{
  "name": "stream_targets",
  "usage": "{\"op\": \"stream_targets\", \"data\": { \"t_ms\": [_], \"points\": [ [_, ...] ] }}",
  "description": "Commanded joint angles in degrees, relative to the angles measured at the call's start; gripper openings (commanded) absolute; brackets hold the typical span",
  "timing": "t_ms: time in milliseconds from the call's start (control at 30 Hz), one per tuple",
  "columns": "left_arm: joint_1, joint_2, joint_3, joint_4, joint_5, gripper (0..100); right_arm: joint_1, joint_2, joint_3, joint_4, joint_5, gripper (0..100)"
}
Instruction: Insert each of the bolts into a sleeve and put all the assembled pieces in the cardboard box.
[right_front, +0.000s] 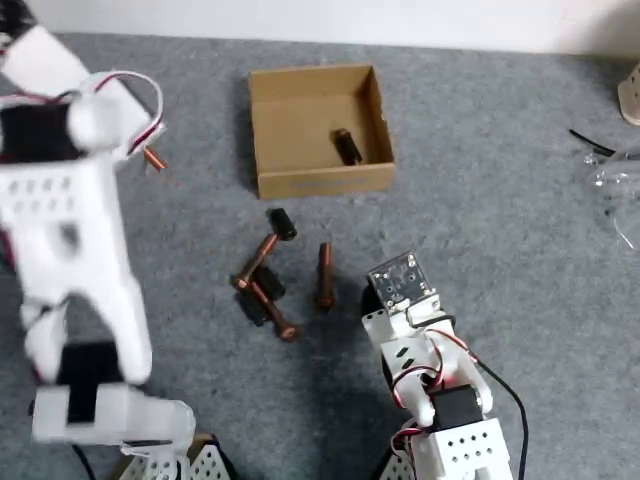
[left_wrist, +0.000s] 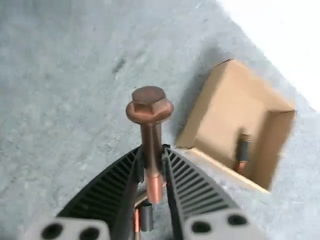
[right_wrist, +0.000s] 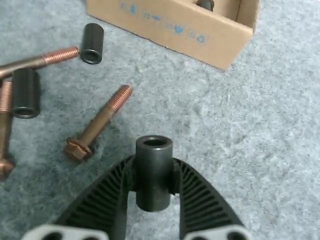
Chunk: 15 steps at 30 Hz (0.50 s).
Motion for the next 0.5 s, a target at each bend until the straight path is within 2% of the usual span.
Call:
{"op": "stream_targets", "data": {
  "t_ms": [0,200,467],
  "points": [
    [0.7,-14.5,3.6,0.0,-5.1,0,0.7,-0.7,-0.7,-2.5,-0.3,0.5],
    [1.0,-32.9,21.1,-0.1,-7.3,0,0.7,-0.7,-0.7,-2.5,-0.3,0.5],
    [1.0,-55.0,41.7,-1.9,-15.6,0,0.7,-0.7,-0.6,-2.5,-0.3,0.5]
  ]
}}
